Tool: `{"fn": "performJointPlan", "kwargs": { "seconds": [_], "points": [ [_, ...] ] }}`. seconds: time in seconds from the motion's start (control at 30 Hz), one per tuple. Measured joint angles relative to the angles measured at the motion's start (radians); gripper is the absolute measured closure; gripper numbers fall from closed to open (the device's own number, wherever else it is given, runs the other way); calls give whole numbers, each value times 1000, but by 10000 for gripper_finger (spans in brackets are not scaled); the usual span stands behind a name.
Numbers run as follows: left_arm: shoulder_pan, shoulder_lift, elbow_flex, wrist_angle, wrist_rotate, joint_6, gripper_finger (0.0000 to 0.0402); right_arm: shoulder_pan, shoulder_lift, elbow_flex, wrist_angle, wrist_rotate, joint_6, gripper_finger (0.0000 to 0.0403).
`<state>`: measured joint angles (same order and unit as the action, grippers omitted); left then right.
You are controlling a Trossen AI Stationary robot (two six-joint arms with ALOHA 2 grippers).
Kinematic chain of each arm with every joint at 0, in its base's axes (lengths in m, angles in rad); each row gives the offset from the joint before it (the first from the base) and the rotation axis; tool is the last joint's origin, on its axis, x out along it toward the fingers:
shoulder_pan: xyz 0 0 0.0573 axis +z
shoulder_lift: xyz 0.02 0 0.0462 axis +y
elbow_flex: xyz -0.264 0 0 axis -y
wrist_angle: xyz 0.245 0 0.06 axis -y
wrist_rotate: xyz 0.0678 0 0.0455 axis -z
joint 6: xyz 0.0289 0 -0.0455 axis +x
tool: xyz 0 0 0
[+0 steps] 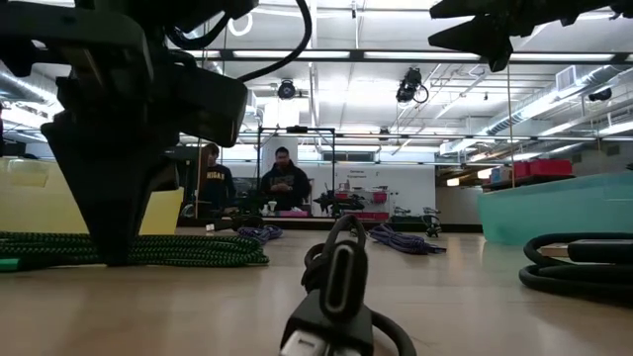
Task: Pick & Place USB Port
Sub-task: Put the green and black charger cable into the light green bin
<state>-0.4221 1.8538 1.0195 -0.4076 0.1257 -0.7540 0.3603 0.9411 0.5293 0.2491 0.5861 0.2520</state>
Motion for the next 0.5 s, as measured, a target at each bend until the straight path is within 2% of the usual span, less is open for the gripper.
{"fn": "performJointPlan", "kwargs": {
  "seconds": [0.27, 0.5],
  "points": [
    [-4, -15, 13, 6, -17, -32, 381, -14, 0, 0, -9, 0, 0, 184],
    [-10, -88, 128, -55, -162, 33, 381, -30, 0, 0, -36, 8, 0, 184]
  ]
}}
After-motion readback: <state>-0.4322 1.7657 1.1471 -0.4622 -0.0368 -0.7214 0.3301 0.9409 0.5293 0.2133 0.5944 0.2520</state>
